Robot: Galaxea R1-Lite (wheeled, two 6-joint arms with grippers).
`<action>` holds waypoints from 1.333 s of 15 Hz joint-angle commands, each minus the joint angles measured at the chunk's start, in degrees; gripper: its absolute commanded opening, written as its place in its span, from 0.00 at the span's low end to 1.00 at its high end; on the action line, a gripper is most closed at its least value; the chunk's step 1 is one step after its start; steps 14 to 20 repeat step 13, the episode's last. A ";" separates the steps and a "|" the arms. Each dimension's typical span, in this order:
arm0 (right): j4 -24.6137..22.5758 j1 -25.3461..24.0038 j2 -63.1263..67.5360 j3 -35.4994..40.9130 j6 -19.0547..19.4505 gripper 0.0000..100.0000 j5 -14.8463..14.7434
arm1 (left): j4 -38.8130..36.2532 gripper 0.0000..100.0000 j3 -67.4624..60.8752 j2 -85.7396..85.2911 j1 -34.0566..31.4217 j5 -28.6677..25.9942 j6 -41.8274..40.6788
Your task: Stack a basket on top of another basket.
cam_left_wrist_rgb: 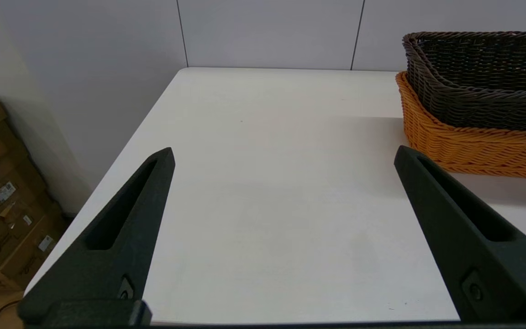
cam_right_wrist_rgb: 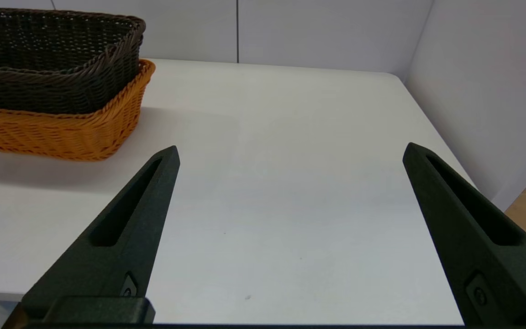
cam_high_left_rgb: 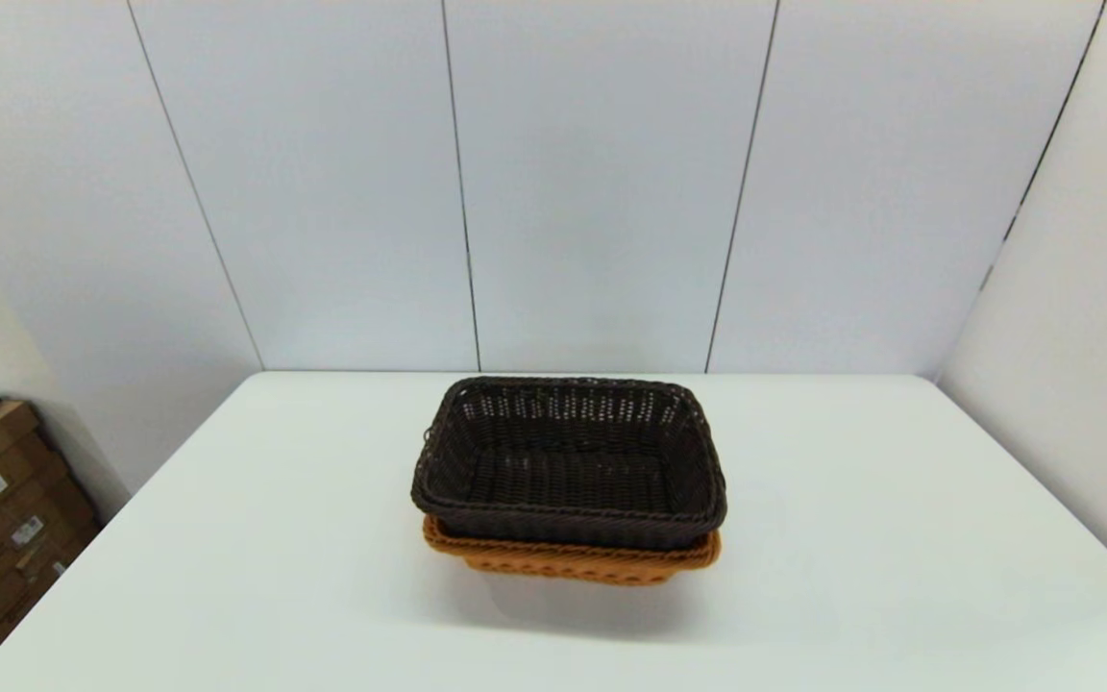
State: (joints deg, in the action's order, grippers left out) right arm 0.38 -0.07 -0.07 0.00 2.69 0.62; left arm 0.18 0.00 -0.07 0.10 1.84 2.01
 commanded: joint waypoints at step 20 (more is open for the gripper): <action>-0.03 -0.01 0.07 0.00 -0.23 1.00 -0.01 | -0.01 1.00 0.00 -0.01 -0.01 0.00 0.10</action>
